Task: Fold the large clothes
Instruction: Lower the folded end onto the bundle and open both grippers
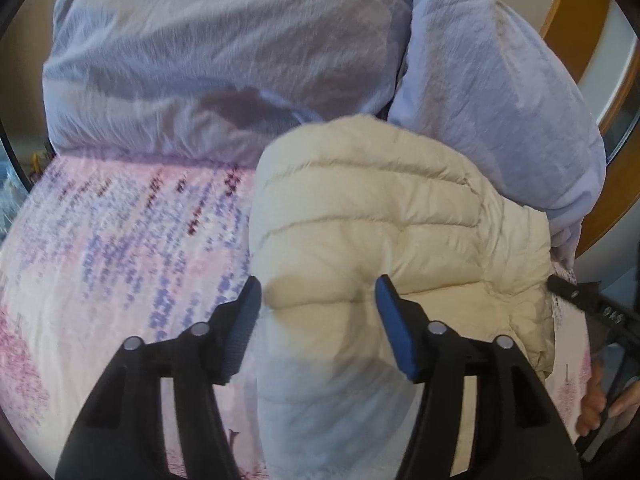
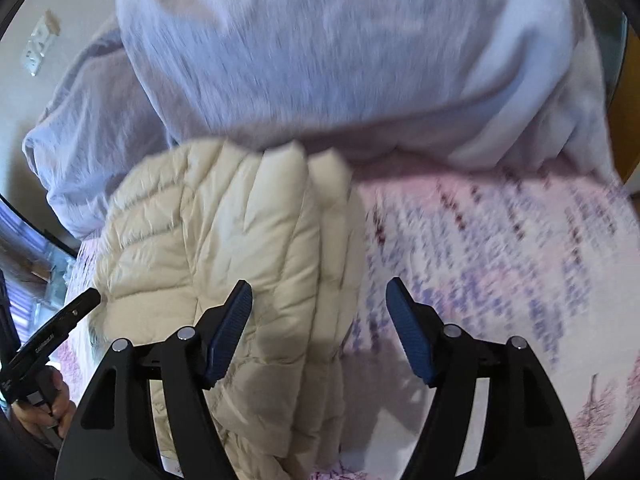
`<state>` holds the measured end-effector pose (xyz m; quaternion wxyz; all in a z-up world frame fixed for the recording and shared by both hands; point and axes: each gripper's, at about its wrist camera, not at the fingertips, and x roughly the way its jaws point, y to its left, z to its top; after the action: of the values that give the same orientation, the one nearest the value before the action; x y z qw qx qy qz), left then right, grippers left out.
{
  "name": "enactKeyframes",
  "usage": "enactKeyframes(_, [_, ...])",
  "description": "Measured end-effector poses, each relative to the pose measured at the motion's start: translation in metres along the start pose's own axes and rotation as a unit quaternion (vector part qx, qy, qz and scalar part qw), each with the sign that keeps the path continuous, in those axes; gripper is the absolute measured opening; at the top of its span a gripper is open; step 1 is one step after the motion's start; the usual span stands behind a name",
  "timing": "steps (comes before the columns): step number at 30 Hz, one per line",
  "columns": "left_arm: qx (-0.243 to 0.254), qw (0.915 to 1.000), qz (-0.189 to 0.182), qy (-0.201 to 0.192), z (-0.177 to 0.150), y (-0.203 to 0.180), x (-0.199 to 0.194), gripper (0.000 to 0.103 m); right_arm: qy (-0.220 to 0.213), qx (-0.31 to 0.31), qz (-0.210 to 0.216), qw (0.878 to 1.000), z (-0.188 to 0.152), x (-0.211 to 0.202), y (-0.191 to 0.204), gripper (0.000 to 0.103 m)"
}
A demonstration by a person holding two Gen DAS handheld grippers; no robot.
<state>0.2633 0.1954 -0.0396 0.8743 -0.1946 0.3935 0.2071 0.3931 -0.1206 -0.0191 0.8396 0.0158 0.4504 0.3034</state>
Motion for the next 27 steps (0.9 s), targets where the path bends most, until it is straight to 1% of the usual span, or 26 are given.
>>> enactKeyframes(3, [0.02,0.9997,0.001,-0.013,-0.003,-0.008,-0.011,0.064,-0.007,-0.032,0.033,0.999,-0.004,-0.008,0.023,0.069])
enactKeyframes(4, [0.029,0.9994,0.001,-0.016,-0.005,-0.012,-0.013,0.065,-0.007,-0.05,0.043,0.998,-0.01,-0.01,0.032,0.067])
enactKeyframes(6, [0.045,0.9989,0.002,-0.017,-0.01,-0.02,-0.015,0.067,-0.007,-0.075,0.047,0.996,-0.01,-0.005,0.055,0.065])
enactKeyframes(9, [0.062,0.998,0.004,-0.013,-0.018,-0.029,-0.014,0.068,-0.009,-0.107,0.058,0.993,-0.023,0.0,0.075,0.064])
enactKeyframes(11, [0.066,0.9978,0.006,-0.009,-0.023,-0.033,-0.014,0.069,0.004,-0.118,0.055,0.992,-0.024,0.011,0.086,0.058])
enactKeyframes(13, [0.064,0.9979,0.009,-0.005,-0.026,-0.033,-0.014,0.069,0.027,-0.116,0.049,0.992,-0.031,0.023,0.082,0.054])
enactKeyframes(16, [0.062,0.998,0.013,-0.003,-0.03,-0.033,-0.014,0.07,0.056,-0.098,0.027,0.993,-0.039,0.042,0.069,0.046])
enactKeyframes(19, [0.063,0.9978,0.021,-0.003,-0.032,-0.032,-0.016,0.073,0.062,-0.07,0.015,0.995,-0.043,0.05,0.06,0.046])
enactKeyframes(21, [0.065,0.9975,0.026,-0.005,-0.033,-0.032,-0.019,0.075,0.066,-0.063,0.008,0.996,-0.042,0.051,0.06,0.046])
enactKeyframes(22, [0.066,0.9974,0.027,-0.007,-0.034,-0.032,-0.021,0.076,0.065,-0.064,0.005,0.996,-0.042,0.049,0.063,0.046])
enactKeyframes(24, [0.067,0.9974,0.026,-0.01,-0.036,-0.031,-0.026,0.081,0.063,-0.074,-0.002,0.995,-0.042,0.043,0.069,0.051])
enactKeyframes(26, [0.066,0.9974,0.023,-0.015,-0.04,-0.031,-0.034,0.086,0.057,-0.087,-0.01,0.995,-0.042,0.034,0.078,0.072])
enactKeyframes(27, [0.067,0.9974,0.021,-0.016,-0.042,-0.03,-0.037,0.087,0.048,-0.094,-0.014,0.994,-0.043,0.028,0.082,0.077])
